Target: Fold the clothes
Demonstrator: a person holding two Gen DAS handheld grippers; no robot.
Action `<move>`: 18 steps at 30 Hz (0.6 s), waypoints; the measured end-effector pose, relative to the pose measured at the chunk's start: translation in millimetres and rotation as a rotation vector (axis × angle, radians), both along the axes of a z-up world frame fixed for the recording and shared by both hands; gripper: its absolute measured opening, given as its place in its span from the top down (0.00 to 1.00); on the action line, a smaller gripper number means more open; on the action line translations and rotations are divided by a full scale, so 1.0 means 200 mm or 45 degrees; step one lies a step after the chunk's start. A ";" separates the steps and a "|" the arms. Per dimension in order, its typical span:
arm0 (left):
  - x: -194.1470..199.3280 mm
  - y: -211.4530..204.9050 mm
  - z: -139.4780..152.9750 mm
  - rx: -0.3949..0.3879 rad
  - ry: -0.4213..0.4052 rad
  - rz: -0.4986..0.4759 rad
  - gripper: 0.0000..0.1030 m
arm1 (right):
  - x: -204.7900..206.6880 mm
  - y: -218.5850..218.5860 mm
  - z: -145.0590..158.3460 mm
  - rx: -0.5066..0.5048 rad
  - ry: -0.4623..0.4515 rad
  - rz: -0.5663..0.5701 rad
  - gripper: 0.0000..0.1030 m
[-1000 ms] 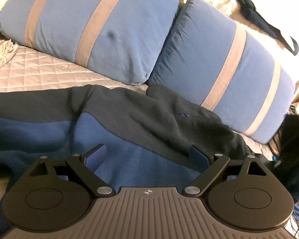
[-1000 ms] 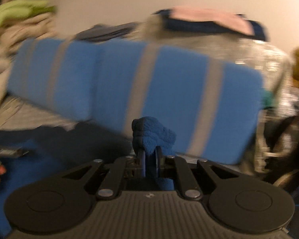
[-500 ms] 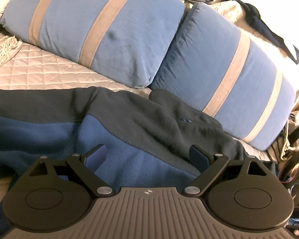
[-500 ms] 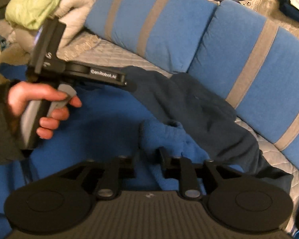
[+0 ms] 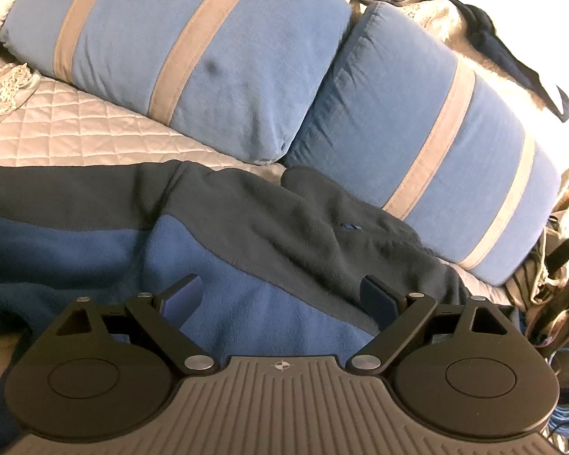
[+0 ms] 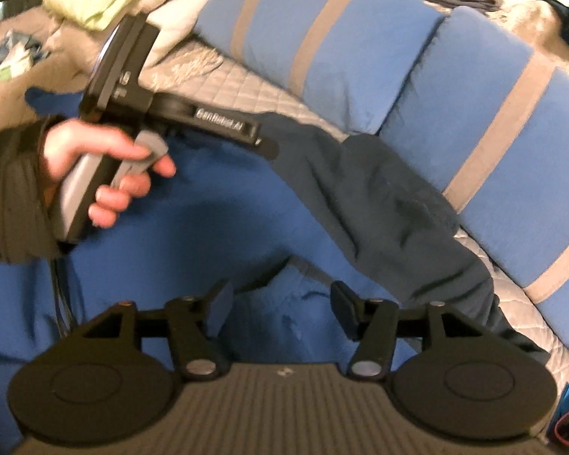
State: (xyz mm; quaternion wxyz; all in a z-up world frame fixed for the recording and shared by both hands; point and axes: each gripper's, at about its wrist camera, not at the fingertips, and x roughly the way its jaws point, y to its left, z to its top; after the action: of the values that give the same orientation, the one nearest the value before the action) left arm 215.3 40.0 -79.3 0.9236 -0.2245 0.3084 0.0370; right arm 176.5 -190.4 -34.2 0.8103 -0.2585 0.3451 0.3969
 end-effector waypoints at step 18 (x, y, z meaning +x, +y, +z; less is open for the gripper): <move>0.01 0.01 0.00 -0.020 0.002 -0.003 0.11 | 0.41 0.07 -0.24 -0.059 0.398 0.382 0.29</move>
State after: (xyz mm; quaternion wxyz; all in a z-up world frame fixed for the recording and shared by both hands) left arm 217.3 42.4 -79.5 0.9216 -0.2316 0.3097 0.0337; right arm 258.5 -177.3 -81.2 0.6727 -0.2610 0.4332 0.5401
